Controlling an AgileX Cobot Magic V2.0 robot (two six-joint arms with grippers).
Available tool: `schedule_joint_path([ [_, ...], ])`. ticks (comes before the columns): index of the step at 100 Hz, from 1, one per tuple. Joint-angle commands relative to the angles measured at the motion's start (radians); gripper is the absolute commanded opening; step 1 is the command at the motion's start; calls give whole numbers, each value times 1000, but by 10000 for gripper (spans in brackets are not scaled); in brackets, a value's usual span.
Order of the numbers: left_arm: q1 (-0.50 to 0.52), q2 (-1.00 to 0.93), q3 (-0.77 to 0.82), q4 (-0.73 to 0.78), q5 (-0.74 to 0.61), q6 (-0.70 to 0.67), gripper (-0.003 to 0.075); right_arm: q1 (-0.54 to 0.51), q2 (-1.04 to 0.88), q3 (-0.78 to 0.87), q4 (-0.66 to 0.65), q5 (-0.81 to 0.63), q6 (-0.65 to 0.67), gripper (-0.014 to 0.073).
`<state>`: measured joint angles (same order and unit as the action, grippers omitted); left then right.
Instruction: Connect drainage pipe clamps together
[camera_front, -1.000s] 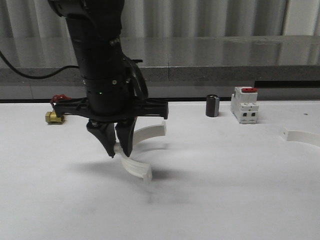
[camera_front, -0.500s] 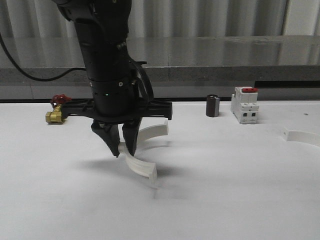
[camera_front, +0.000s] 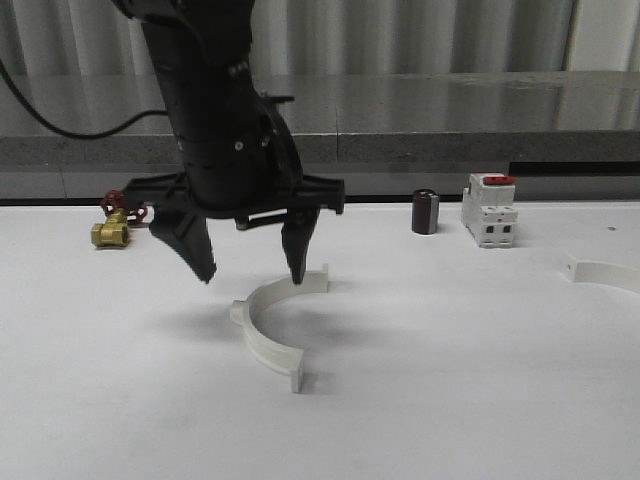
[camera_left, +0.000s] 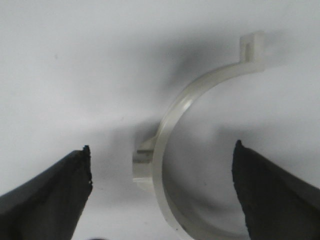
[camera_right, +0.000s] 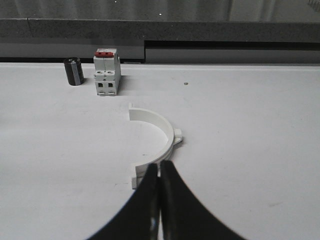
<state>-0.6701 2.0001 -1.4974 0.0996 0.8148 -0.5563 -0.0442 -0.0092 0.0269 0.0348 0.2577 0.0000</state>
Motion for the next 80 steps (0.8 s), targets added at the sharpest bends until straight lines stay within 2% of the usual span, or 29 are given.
schedule_joint_path([
  [1, -2, -114, -29, 34, -52, 7, 495, -6, -15, -15, 1, -78, -6, -68],
  [7, 10, -146, -29, 40, -52, 33, 394, -6, -15, -15, 1, -78, -6, -68],
  [24, 69, -257, -15, 47, -63, 137, -23, -6, -15, -15, 1, -78, -6, -68],
  [37, 143, -348, 27, -4, -72, 292, -20, -6, -15, -15, 1, -78, -6, -68],
  [54, 299, -486, 167, -127, -152, 476, -20, -6, -15, -15, 1, -78, -6, -68],
  [70, 435, -649, 348, -176, -221, 565, -20, -6, -15, -15, 1, -78, -6, -68],
  [80, 508, -765, 471, -180, -243, 570, -20, -6, -15, -15, 1, -78, -6, -68],
])
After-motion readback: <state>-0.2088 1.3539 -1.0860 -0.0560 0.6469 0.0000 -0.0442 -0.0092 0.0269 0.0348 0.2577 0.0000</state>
